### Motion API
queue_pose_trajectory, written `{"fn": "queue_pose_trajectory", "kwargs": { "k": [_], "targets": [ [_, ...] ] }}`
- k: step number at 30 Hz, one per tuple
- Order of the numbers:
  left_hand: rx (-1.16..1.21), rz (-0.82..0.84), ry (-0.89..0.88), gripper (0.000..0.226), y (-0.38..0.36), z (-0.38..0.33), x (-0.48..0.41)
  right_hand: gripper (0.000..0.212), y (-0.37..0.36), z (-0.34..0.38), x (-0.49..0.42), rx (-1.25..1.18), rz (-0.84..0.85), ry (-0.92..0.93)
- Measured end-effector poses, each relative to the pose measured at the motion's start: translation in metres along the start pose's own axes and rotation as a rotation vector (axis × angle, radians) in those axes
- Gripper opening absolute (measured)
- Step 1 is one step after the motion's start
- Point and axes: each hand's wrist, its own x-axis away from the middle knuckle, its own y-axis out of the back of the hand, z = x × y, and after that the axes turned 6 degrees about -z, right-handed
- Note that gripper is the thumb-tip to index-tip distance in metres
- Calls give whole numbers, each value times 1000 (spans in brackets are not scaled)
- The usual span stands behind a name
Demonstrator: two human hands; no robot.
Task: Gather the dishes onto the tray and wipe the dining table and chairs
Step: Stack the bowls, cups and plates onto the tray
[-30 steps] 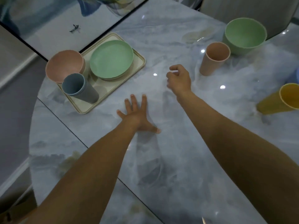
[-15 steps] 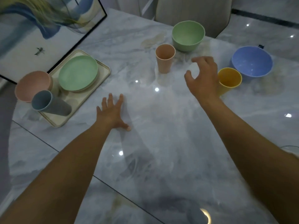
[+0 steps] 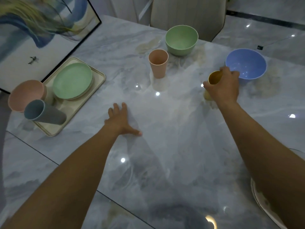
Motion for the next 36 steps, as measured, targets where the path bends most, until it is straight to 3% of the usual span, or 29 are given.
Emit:
{"fn": "queue_pose_trajectory", "kwargs": {
  "k": [4,11,18,30,36],
  "targets": [
    [-8,-14,-9,170,-3,2,2,68,5,29,4,-90,-29,125],
    [-36,-54,-29,166,-5,5,0,73,1,120,4,-224,-43,404],
    [-34,-68,-47,166,-10,9,-3,69,-30,170,-7,-261,11,563],
    [-5,-43,-37,167,-12,11,-8,71,-99,168,-24,-79,289,492],
    [-8,-48,-28,168,-12,10,-10,81,-106,156,-5,-30,290,502]
  ]
}}
